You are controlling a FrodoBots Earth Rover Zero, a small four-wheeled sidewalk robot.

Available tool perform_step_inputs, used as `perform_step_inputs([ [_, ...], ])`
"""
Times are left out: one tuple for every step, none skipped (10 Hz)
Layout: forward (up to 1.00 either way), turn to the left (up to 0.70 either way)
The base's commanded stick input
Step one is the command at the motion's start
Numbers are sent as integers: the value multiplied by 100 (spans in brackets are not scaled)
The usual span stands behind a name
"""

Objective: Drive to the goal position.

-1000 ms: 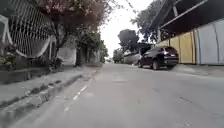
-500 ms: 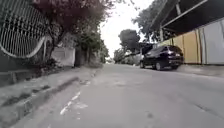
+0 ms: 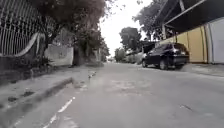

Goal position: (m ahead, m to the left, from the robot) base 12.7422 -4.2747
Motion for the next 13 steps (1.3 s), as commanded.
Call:
perform_step_inputs([
  [100,0],
  [100,0],
  [100,0],
  [100,-2],
  [99,0],
  [99,0],
  [100,0],
  [100,0],
  [98,0],
  [98,0],
  [100,0],
  [100,0],
  [100,0],
])
